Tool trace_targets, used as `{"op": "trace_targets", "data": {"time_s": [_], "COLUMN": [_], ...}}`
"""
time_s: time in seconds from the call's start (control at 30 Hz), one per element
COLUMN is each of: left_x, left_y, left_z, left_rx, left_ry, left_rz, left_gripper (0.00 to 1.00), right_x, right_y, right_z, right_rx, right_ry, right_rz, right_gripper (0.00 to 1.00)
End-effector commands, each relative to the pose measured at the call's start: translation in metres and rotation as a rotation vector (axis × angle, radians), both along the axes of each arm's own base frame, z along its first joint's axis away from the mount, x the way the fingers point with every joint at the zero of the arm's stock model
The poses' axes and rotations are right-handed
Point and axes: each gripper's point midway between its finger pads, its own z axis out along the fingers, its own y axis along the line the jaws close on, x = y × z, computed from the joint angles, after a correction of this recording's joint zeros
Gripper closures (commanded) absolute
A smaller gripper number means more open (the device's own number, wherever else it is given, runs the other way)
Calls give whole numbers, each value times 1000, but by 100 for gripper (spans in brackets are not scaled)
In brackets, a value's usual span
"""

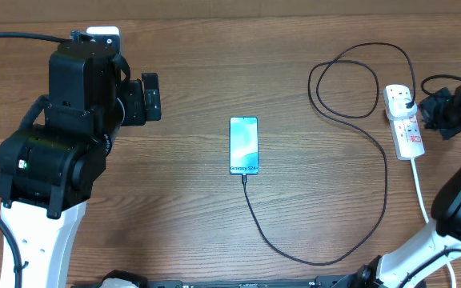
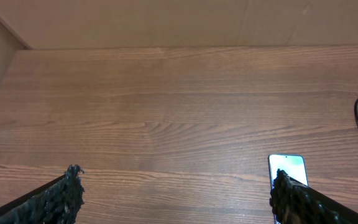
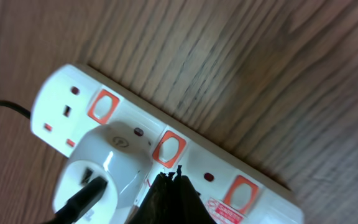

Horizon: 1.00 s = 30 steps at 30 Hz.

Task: Plug charger to phone and switch on socket

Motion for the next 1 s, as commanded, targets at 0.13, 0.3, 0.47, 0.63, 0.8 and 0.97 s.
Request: {"op": "trace_targets", "data": {"time_s": [0.13, 0.3, 0.47, 0.63, 0.8, 0.97], "left_x": [-7, -14, -21, -28, -40, -54], "left_y": [5, 7, 9, 11, 14, 17], "left_z": [8, 15, 23, 30, 41, 52], "left_rx": [-5, -12, -19, -26, -37, -49], "left_ry": [-31, -54, -79, -105, -142, -187], "left_rz": [19, 19, 19, 19, 19, 19], "left_gripper": [0, 0, 0, 0, 0, 0], "right_x": [16, 19, 18, 21, 26, 30], "right_y": [6, 7, 8, 7, 13, 18], "right_z": [0, -2, -16, -28, -25, -25], "right_rx": [29, 31, 46, 50, 84, 110], "right_ry": [-49, -54, -28, -23, -51, -69], "right_rz": [34, 38, 39, 38, 53, 64], "right_gripper": [96, 96, 96, 96, 96, 96]}}
